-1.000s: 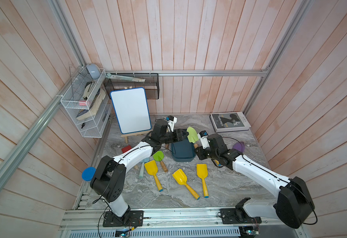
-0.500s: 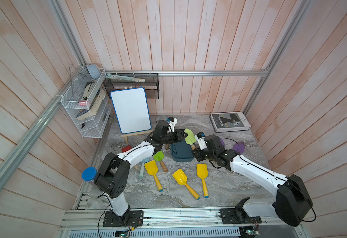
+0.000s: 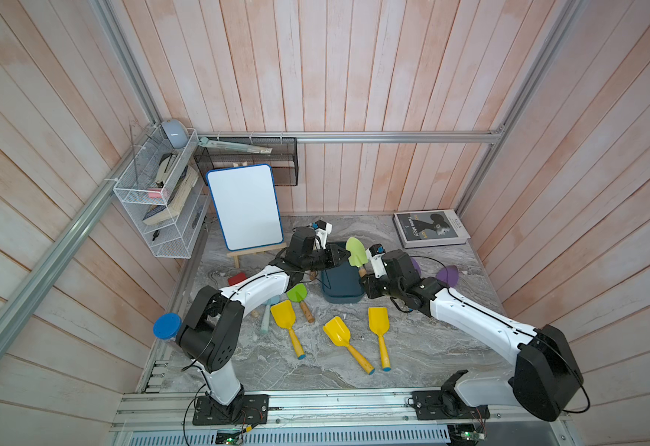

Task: Put the shovel into the storage box
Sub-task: Place the shovel in the storage box.

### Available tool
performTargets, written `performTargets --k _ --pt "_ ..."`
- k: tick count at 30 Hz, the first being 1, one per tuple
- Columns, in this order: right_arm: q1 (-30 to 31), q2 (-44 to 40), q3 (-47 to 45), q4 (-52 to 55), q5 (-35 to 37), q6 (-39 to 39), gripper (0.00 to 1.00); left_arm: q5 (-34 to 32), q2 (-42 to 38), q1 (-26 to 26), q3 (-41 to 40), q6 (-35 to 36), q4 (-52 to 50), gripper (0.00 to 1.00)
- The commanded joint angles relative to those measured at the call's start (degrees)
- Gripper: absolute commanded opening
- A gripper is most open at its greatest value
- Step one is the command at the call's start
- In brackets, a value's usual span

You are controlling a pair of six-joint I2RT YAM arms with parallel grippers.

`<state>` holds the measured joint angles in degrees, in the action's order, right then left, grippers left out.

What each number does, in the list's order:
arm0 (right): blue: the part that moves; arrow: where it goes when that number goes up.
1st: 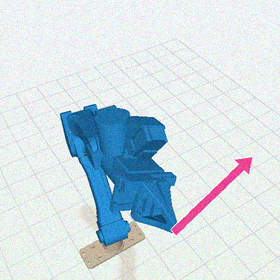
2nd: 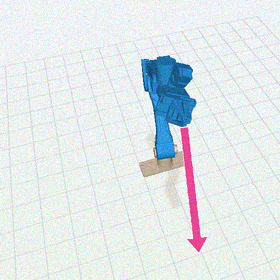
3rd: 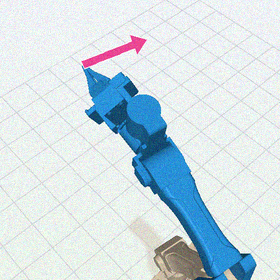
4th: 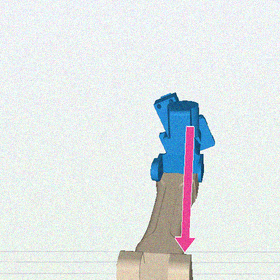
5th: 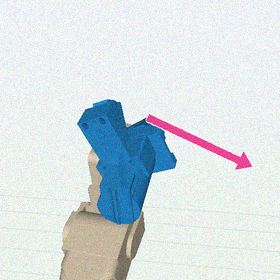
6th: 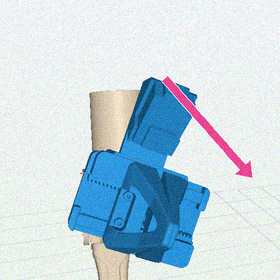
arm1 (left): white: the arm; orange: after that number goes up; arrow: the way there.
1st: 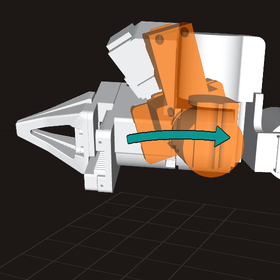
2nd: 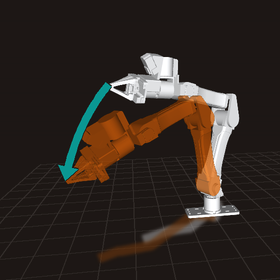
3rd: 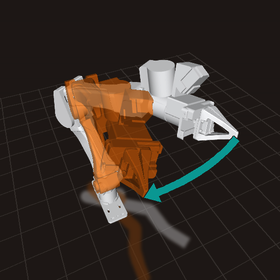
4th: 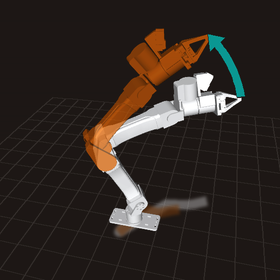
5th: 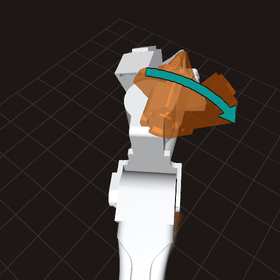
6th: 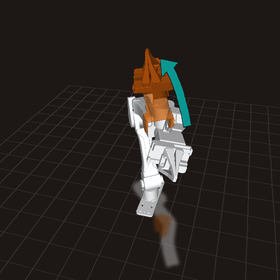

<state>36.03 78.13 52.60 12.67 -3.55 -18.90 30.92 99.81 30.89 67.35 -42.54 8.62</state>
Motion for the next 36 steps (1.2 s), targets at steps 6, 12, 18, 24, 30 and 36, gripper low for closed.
performTargets --k 6,12,18,24,30,36 --pt "0.5 1.1 2.3 -2.2 0.4 -1.5 0.0 0.9 0.9 -0.1 -0.7 0.4 1.0 0.14" --pt "0.7 1.4 2.3 -2.4 0.1 -1.7 0.0 1.0 1.6 0.0 -0.6 0.3 0.9 0.11" --pt "1.0 2.0 2.9 -2.5 -0.2 -1.8 0.0 1.1 2.2 0.0 -0.3 0.2 0.8 0.12" --pt "1.4 2.4 3.0 -2.4 -0.4 -1.8 0.0 0.9 2.6 0.0 0.0 0.3 0.3 0.0" --pt "1.4 2.4 3.0 -2.5 -0.5 -1.9 0.0 -0.1 2.6 0.0 0.1 0.5 -1.0 0.0" --pt "1.4 1.8 3.6 -1.1 0.8 -3.1 0.38 -2.4 1.8 0.0 0.5 1.8 -2.8 0.0"
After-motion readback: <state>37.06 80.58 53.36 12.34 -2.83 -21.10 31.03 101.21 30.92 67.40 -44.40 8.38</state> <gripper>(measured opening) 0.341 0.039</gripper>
